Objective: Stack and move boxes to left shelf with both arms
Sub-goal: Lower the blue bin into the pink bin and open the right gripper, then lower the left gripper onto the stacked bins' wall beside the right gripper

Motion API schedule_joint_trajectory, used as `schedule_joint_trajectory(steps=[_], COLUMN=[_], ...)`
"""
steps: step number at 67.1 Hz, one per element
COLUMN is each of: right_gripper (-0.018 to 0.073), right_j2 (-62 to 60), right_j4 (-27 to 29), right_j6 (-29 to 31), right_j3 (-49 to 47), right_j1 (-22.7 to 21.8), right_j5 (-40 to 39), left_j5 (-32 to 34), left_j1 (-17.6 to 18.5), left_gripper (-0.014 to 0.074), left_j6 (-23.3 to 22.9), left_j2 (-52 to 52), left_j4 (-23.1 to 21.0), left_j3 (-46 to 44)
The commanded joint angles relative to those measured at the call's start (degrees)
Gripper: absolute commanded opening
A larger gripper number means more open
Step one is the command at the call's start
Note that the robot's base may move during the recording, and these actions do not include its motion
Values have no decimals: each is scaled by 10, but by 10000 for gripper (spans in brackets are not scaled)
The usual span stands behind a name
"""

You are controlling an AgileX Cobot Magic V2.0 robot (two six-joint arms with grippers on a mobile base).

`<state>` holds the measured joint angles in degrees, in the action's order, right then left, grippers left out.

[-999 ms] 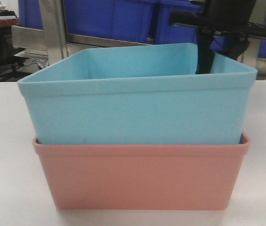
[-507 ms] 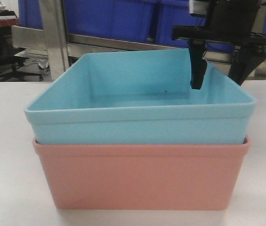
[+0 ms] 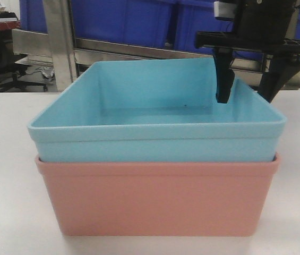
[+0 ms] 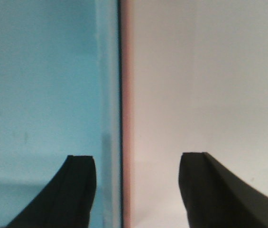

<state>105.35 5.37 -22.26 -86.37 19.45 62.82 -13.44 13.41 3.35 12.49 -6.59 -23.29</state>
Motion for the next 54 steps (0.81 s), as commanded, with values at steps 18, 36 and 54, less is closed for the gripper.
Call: schedule_joint_trajectory(steps=[18,36,54], right_gripper=[487,487,487], right_j2=[-65,-75,-75], right_j4=[-5,-5,-5], right_j6=[8,22,0], right_j3=[26,29,29], right_j1=[0,6,28], right_j5=[-21,-18,-33], left_j5=[66,66,66], left_j1=[-2,-2,-2], left_gripper=[456,456,456], left_j6=[1,1,1], left_j2=[6,6,6], left_j4=[-5,-5,-5], left_j3=[-15,-15,-15])
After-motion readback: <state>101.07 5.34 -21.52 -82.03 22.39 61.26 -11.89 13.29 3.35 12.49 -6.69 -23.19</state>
